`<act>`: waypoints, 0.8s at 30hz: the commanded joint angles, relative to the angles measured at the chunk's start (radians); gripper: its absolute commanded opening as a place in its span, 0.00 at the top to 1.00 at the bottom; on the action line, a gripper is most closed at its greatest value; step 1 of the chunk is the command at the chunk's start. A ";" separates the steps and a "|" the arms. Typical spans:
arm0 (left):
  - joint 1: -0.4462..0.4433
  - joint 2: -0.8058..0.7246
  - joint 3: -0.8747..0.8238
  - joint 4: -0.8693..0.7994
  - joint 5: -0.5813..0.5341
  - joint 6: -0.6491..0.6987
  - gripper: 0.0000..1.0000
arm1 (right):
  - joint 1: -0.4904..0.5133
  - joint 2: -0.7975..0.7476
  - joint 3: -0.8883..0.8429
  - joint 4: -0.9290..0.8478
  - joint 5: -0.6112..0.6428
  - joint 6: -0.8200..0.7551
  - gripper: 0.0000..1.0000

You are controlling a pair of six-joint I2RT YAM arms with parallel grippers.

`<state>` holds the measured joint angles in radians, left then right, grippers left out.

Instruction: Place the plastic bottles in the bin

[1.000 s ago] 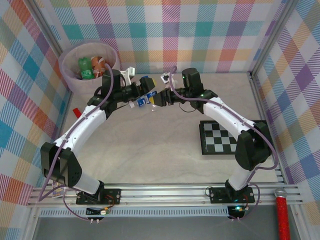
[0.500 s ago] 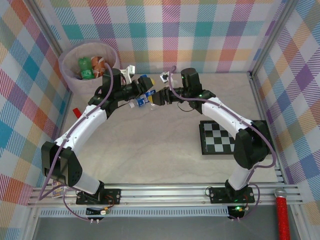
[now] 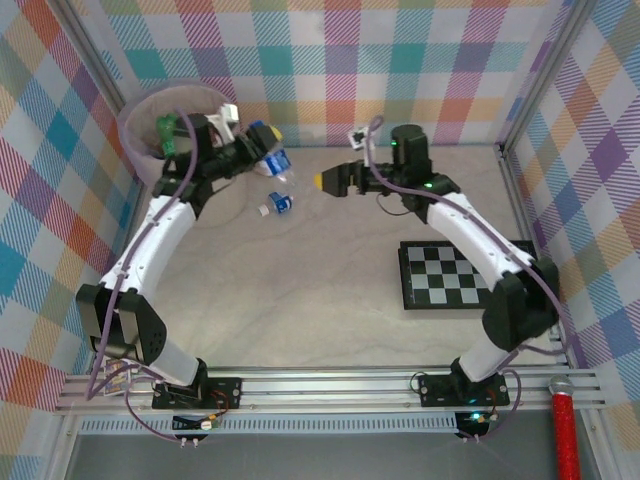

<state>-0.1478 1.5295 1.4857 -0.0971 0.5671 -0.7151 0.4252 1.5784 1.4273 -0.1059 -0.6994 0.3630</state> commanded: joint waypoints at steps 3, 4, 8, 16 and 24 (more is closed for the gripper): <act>0.162 -0.015 0.122 0.044 -0.096 -0.018 0.53 | -0.027 -0.106 -0.086 -0.059 0.012 -0.004 0.01; 0.187 -0.006 0.139 0.046 -0.114 -0.022 0.53 | -0.028 -0.111 -0.098 -0.064 0.010 -0.006 0.01; 0.282 0.027 0.198 0.056 -0.225 -0.019 0.53 | -0.028 -0.131 -0.140 -0.067 0.004 -0.011 0.01; 0.327 0.150 0.412 -0.170 -0.525 0.269 0.52 | -0.027 -0.142 -0.162 -0.093 0.014 -0.025 0.01; 0.338 0.332 0.671 -0.513 -0.631 0.461 0.49 | -0.028 -0.205 -0.194 -0.075 0.016 0.070 0.01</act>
<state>0.1780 1.8198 2.0602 -0.4339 0.0143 -0.3676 0.3950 1.4208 1.2438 -0.1822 -0.6876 0.4046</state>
